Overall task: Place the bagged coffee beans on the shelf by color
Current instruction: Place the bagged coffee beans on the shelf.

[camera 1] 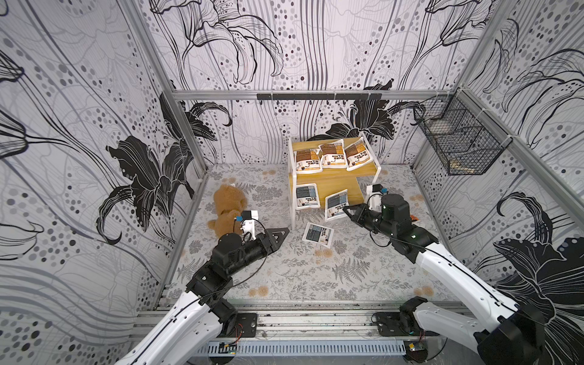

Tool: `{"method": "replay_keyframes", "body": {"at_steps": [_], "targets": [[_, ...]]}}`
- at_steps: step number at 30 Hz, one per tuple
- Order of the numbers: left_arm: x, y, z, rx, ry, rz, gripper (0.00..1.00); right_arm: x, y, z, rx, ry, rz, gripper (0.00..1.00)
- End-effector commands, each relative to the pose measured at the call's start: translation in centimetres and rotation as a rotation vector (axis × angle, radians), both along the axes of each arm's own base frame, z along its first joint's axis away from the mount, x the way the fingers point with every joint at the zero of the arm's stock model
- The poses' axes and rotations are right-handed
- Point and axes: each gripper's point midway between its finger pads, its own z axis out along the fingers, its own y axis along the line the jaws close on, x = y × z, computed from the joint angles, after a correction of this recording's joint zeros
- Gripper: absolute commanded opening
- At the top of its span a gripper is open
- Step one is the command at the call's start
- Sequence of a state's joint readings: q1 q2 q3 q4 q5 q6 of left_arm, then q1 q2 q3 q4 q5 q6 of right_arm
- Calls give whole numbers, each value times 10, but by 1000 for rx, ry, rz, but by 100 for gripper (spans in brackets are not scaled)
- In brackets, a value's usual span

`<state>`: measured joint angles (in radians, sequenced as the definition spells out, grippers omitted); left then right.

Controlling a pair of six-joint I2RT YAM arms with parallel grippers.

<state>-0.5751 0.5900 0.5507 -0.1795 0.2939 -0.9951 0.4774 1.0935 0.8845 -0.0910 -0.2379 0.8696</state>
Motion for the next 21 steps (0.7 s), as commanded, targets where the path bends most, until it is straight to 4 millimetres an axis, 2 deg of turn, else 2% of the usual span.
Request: {"method": "replay_keyframes", "body": {"at_steps": [1,4,14,21], "targets": [[1,6,-3,5,-2,32,57,15,-2,20,-40,-88,-35,0],[1,6,-5,6,4,29,57,25,-1,15,-75,-85,-43,0],[-2,8,-8,16,11,28,57,48,1,-23,-136,-46,-81,0],[-5,11,-12,24,20,34,58,67,7,-30,-176,-41,-86,3]]}}
